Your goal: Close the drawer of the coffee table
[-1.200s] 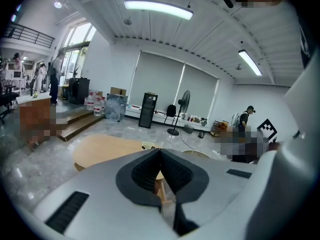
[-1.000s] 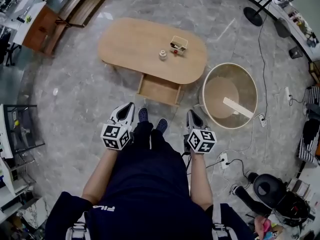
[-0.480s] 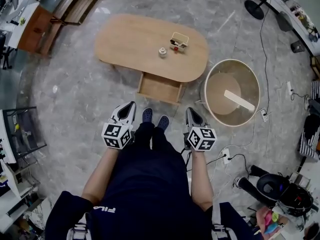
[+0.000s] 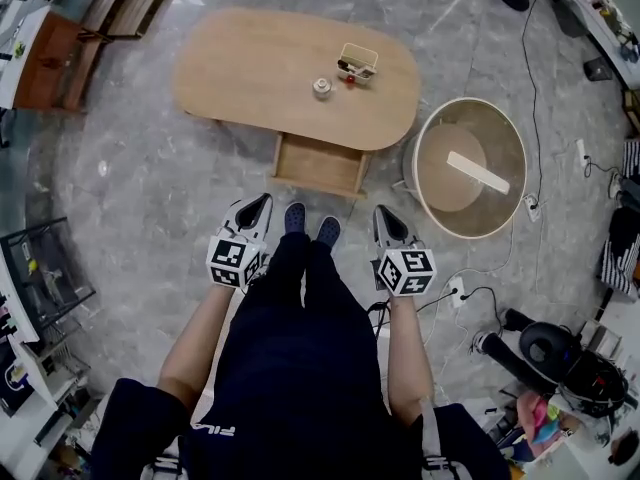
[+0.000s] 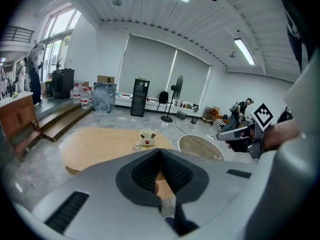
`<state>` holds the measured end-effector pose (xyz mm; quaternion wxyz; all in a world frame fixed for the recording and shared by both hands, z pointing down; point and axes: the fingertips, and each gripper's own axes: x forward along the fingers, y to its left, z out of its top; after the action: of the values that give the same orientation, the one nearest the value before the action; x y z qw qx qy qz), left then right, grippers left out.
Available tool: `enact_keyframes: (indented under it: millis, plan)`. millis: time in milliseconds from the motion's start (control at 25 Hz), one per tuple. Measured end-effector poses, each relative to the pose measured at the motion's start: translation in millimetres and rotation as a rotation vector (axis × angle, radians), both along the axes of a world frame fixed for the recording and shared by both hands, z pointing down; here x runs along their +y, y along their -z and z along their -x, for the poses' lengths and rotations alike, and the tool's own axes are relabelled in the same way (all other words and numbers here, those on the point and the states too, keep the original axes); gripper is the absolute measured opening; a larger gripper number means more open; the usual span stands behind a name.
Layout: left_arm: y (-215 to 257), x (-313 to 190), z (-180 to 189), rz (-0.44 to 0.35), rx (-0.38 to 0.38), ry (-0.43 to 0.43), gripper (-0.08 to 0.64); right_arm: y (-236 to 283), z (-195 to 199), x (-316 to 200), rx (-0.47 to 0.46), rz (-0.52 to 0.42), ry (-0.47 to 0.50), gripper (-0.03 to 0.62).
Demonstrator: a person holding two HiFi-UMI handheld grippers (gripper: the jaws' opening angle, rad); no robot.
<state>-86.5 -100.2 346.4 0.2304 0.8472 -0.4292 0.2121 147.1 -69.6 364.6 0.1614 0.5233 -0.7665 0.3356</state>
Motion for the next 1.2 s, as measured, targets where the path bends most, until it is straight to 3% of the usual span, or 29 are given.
enact_keyframes:
  millis: [120,280,520,720,880,1200]
  plan:
    - [-16,-12,2,-0.014,-0.025,-0.042,0.025,-14,11,-3,0.030,-0.004,0.066,0.028]
    - [-43,-21,3,-0.006,-0.062,-0.085,0.025,-41,12,-6,0.037,0.027,0.067,0.028]
    - [-86,-33,3,0.054,-0.032,-0.030,0.025,-80,12,-16,0.016,0.064,0.021,0.028]
    - [-133,-22,3,0.085,-0.065,-0.015,0.025,-120,12,-7,0.012,0.071,0.000,0.028]
    - [-170,-12,5,0.135,-0.015,0.031,0.025,-149,8,-2,-0.024,0.080,-0.042,0.028]
    - [-228,10,18,0.141,-0.033,0.064,0.025,-219,10,17,-0.032,0.077,-0.090,0.028]
